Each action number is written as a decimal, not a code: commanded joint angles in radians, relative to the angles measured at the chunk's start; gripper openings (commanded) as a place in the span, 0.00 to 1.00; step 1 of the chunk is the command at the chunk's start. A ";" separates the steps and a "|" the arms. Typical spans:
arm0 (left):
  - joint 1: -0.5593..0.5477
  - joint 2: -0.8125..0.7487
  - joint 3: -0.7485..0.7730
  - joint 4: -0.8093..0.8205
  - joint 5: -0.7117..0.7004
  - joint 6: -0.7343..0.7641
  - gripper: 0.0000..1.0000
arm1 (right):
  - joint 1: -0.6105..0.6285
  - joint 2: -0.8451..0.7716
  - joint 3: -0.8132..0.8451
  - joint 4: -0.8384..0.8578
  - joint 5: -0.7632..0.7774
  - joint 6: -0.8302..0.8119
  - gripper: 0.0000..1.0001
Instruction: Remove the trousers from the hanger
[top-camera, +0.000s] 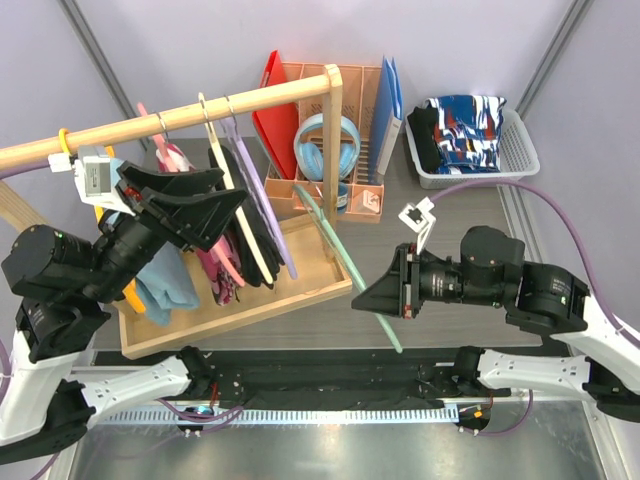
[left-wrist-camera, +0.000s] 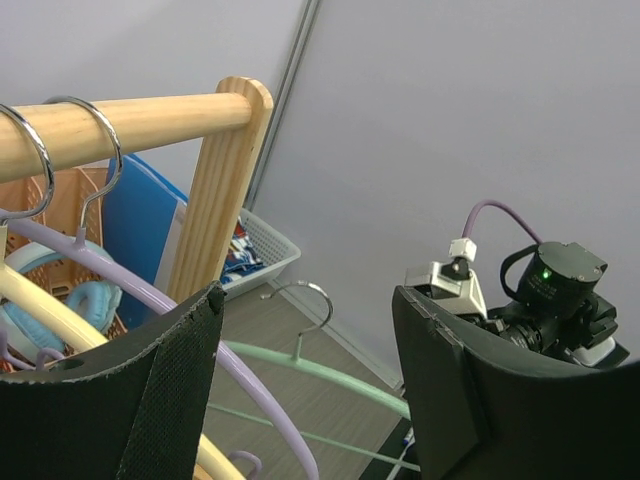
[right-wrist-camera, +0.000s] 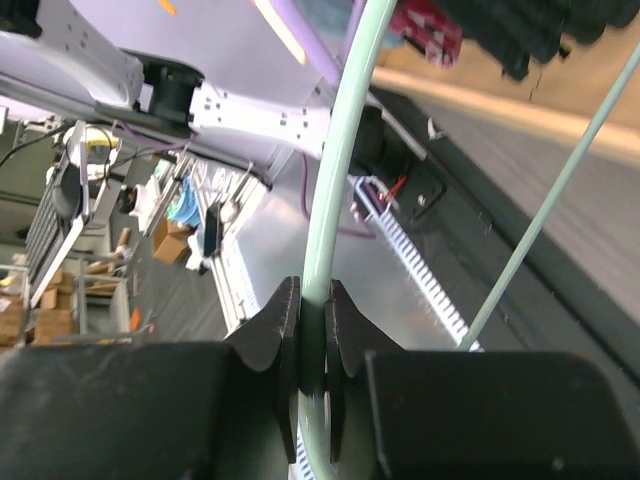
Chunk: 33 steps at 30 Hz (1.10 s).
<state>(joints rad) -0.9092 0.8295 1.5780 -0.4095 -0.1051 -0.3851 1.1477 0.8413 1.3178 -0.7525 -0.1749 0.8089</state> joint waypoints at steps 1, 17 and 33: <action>0.000 -0.030 0.000 -0.005 -0.011 -0.001 0.69 | 0.001 0.051 0.144 0.137 0.087 -0.134 0.01; 0.000 -0.122 -0.064 -0.049 -0.050 -0.012 0.70 | 0.001 0.361 0.471 0.225 0.218 -0.274 0.01; 0.000 -0.182 -0.105 -0.083 -0.070 -0.028 0.70 | -0.017 0.393 0.393 0.297 0.339 -0.218 0.01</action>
<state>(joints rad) -0.9092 0.6521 1.4822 -0.4904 -0.1638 -0.4023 1.1412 1.2629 1.7103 -0.5724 0.1253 0.5823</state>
